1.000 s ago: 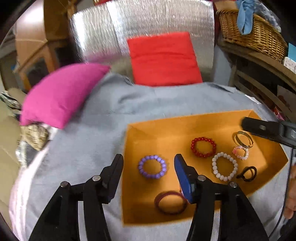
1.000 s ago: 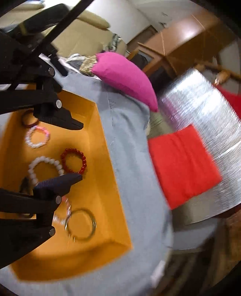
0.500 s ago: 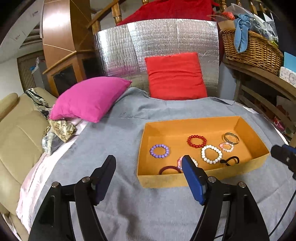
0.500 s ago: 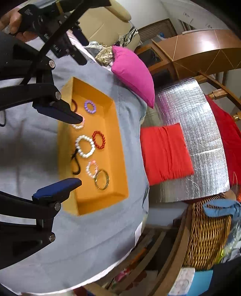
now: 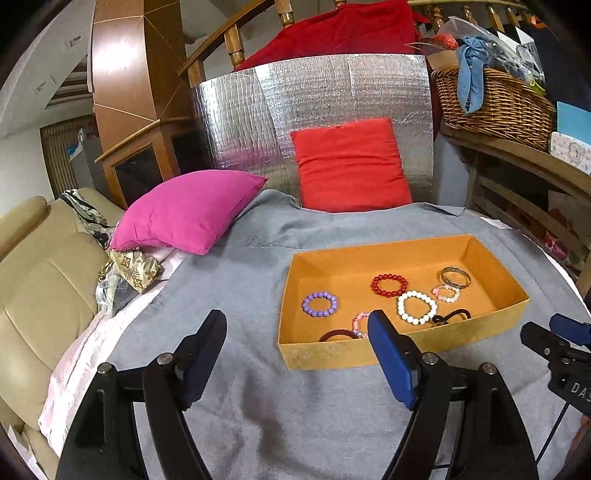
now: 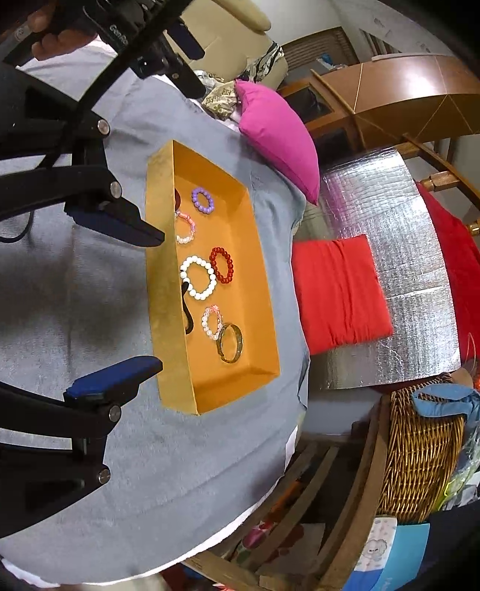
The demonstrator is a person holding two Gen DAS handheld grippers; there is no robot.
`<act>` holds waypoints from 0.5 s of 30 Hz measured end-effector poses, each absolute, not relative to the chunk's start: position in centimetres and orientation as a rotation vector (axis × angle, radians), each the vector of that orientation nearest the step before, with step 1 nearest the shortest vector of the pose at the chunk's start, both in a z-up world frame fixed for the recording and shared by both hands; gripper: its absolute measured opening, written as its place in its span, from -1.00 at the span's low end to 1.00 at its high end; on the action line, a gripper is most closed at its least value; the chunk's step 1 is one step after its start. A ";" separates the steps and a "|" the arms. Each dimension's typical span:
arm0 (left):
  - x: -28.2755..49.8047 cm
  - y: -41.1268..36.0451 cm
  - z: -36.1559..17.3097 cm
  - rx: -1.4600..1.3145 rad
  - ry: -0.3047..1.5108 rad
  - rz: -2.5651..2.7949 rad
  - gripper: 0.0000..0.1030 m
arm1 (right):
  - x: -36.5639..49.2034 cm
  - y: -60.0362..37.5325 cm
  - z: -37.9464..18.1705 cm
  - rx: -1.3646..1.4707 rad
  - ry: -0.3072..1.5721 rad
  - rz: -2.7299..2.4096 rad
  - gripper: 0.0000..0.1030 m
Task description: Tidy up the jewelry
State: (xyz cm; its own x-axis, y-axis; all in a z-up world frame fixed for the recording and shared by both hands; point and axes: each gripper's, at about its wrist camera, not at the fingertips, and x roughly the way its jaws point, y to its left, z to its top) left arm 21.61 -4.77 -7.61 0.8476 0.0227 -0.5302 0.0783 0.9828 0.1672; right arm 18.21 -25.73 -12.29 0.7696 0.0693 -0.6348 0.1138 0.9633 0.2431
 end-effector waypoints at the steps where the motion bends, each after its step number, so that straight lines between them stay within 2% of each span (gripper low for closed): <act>1: 21.7 -4.8 -7.7 0.187 0.561 -0.030 0.55 | 18.4 -25.7 -12.5 0.279 0.695 -0.025 0.27; 15: 22.4 -3.8 -8.3 0.174 0.579 -0.009 0.57 | 19.6 -25.0 -12.9 0.287 0.709 -0.047 0.27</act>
